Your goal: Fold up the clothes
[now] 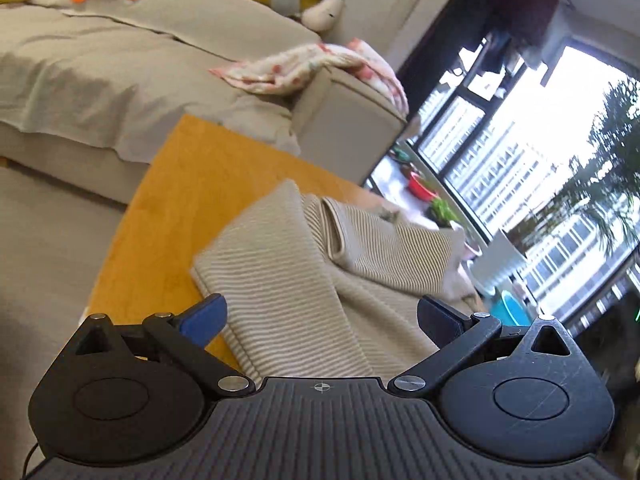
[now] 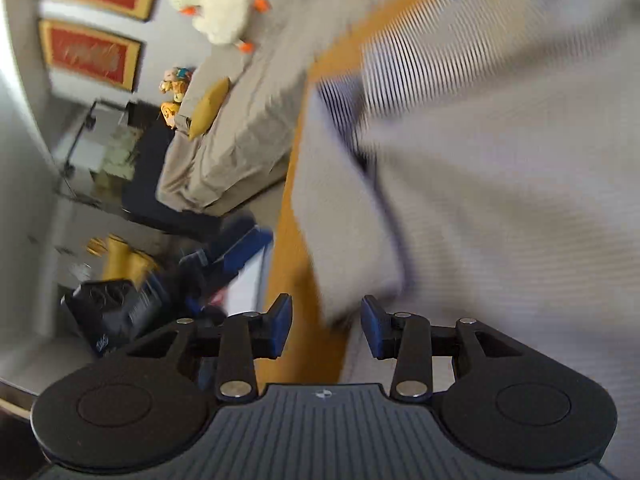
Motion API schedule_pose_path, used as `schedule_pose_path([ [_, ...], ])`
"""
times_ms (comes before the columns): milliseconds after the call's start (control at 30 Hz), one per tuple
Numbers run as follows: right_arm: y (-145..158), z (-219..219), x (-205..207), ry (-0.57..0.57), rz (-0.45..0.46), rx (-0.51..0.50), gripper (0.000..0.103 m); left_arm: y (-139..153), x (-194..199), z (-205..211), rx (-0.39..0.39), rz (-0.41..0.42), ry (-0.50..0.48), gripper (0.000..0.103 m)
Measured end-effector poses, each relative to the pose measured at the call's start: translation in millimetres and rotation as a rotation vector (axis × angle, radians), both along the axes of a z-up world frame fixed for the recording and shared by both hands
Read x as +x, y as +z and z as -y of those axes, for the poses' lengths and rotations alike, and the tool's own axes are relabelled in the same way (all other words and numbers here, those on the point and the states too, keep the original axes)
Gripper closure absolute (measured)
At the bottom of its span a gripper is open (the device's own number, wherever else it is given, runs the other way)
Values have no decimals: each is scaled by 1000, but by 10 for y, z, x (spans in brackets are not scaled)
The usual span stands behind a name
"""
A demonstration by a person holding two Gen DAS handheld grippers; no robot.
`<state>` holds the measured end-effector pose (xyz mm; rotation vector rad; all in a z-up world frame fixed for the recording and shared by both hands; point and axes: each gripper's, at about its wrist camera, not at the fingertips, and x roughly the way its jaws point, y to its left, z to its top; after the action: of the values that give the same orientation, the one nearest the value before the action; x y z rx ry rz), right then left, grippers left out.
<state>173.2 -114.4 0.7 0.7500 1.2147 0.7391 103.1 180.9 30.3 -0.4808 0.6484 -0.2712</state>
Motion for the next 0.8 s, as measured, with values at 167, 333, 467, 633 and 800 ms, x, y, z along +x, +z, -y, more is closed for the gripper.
schedule_pose_path([
  [167,-204,-115,75,-36,-23,-13,68,70,-25,-75,-6,7,31,0],
  [333,-184,-329,149,-19,151,-106,90,65,-26,-136,-13,-2,70,0],
  [467,253,-467,200,22,459,-232,99,62,37,-180,-32,-19,113,0],
  [633,1038,-114,463,-64,786,-345,99,71,165,-92,-21,-20,96,0],
  [800,1450,560,801,-244,922,-492,99,19,376,220,10,-37,5,0],
])
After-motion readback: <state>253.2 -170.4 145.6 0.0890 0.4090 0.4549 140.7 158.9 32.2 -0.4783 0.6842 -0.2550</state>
